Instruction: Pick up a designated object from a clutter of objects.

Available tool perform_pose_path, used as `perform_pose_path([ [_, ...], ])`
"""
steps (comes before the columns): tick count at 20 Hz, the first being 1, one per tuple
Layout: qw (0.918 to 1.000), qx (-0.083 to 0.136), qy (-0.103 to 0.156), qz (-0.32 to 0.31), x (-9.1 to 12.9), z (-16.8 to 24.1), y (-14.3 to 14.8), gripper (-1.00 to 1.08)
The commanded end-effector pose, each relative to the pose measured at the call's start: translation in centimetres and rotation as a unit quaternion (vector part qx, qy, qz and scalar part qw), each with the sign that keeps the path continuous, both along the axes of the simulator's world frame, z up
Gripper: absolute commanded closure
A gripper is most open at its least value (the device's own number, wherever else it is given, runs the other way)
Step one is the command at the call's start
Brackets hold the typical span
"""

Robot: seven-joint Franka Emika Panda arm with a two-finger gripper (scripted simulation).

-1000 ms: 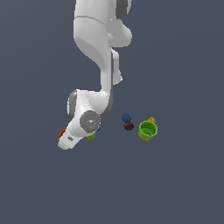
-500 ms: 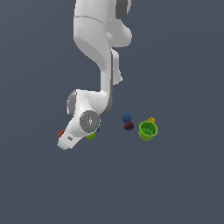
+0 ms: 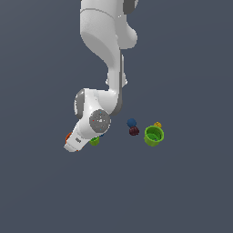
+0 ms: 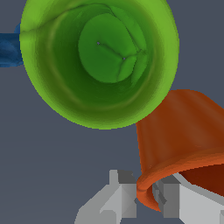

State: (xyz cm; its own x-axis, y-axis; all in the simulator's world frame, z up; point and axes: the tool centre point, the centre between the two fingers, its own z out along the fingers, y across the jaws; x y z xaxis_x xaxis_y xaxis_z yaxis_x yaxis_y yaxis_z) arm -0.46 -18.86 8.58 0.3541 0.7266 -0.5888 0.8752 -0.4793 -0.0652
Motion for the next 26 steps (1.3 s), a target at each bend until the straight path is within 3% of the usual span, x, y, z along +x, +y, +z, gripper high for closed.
perform_pose_path([
  [1,1.0000,0.000,-0.001,0.001,-0.4,0.9,1.2,1.08],
  [8,1.0000,-0.001,-0.001,0.001,-2.7,4.7,6.4,1.08],
  [26,1.0000,-0.002,0.001,0.004,-10.2,17.6,24.3,1.08],
])
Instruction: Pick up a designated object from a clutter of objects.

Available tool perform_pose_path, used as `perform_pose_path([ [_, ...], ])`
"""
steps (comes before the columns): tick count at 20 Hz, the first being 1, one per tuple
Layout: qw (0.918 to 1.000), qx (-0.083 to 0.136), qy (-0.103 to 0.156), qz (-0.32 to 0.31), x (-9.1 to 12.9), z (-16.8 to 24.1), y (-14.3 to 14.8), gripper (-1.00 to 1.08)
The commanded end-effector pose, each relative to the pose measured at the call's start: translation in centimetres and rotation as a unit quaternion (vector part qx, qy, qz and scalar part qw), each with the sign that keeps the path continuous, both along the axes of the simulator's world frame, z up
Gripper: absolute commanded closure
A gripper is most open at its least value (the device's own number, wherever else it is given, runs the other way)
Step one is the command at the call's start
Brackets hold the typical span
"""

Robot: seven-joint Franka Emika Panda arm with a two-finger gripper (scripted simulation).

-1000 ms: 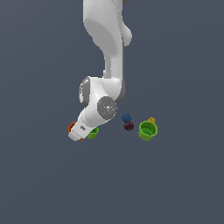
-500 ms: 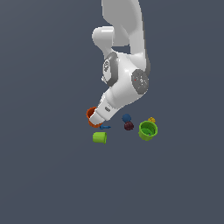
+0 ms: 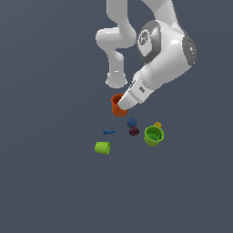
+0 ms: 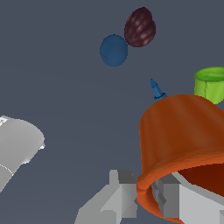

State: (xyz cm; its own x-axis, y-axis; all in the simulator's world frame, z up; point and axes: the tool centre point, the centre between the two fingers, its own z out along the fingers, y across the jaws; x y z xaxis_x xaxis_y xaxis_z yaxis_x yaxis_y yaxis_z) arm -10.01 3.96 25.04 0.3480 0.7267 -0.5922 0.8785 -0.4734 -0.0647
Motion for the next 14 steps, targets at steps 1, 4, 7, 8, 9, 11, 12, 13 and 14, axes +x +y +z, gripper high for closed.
perform_pose_path([
  [1,1.0000,0.000,0.000,0.000,-1.1,1.9,2.5,1.08],
  [4,1.0000,0.001,0.000,0.000,-2.2,4.0,5.4,1.08],
  [7,1.0000,0.001,0.000,0.001,-3.4,6.1,8.4,1.08],
  [8,1.0000,0.001,0.000,0.001,-3.8,6.8,9.4,1.08],
  [9,1.0000,0.001,0.000,0.001,-4.1,7.6,10.4,1.08],
  [11,1.0000,0.002,0.000,0.000,-4.8,9.0,12.3,1.08],
  [12,1.0000,0.002,0.000,0.000,-5.2,9.6,13.3,1.08],
  [13,1.0000,0.002,0.000,0.000,-5.5,10.3,14.2,1.08],
  [14,1.0000,0.002,0.000,0.000,-5.8,10.9,15.0,1.08],
])
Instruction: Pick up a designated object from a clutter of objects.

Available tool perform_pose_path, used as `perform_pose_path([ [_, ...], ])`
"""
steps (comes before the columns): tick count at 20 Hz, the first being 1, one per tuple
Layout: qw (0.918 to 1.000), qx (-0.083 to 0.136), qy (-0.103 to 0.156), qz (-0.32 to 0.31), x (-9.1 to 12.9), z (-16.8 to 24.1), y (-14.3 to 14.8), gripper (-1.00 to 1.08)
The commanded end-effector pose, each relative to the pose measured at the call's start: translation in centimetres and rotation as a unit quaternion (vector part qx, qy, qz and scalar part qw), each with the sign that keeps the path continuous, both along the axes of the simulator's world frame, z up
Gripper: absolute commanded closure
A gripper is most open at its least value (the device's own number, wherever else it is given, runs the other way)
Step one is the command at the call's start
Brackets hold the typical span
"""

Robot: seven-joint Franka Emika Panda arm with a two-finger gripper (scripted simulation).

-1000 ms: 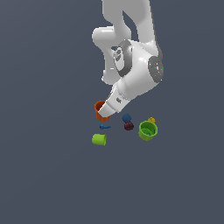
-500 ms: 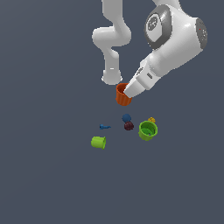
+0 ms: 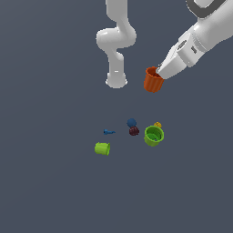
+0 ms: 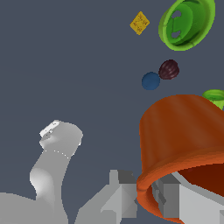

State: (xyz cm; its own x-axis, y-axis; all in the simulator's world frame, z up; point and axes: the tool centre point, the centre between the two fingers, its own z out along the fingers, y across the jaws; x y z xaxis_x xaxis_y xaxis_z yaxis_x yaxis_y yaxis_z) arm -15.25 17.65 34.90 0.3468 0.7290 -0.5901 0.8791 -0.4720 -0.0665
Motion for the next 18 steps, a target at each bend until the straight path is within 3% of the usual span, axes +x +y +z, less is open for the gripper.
perform_pose_path([
  [1,1.0000,0.000,0.000,-0.001,-0.8,1.6,2.1,1.08],
  [9,1.0000,0.001,-0.001,-0.002,-2.1,4.7,6.5,1.08],
  [18,1.0000,0.000,-0.002,-0.003,-2.3,5.6,7.9,1.08],
])
